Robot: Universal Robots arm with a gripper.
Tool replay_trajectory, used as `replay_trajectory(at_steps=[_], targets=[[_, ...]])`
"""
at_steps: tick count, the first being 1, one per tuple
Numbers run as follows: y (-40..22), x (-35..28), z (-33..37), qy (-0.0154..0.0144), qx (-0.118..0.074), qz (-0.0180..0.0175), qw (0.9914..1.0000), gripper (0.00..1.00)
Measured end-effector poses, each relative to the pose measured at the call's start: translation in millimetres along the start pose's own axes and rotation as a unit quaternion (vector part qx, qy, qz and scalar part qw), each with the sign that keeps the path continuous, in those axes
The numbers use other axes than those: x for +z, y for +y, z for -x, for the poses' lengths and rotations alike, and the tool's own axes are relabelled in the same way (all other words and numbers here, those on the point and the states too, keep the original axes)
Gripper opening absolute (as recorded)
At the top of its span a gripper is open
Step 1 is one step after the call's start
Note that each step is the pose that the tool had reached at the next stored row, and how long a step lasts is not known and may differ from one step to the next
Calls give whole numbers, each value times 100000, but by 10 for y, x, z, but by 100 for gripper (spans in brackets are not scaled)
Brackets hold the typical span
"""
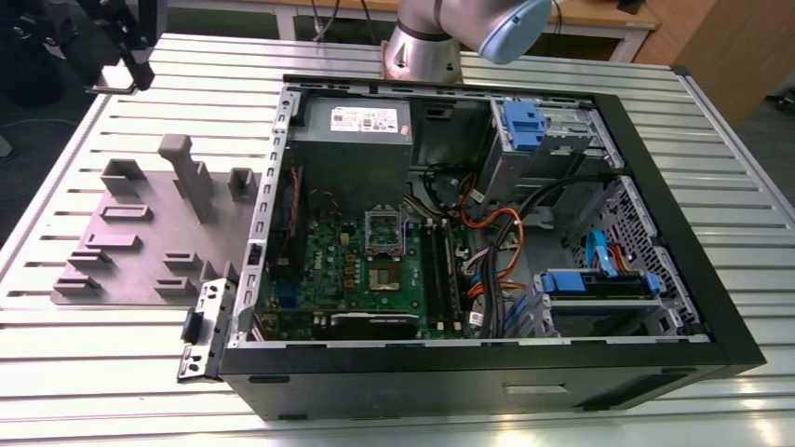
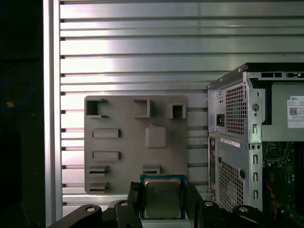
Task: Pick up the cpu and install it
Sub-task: 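Pick up the cpu and move it towards the insertion slot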
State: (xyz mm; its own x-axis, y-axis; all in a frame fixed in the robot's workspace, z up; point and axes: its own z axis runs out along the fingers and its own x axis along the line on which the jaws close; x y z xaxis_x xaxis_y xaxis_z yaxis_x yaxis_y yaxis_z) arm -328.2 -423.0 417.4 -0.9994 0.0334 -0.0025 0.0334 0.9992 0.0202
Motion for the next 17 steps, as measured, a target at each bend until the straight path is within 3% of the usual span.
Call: replay_trajectory(at_steps=[17], targets=[[4, 0, 123, 3, -1, -5, 100000, 47]])
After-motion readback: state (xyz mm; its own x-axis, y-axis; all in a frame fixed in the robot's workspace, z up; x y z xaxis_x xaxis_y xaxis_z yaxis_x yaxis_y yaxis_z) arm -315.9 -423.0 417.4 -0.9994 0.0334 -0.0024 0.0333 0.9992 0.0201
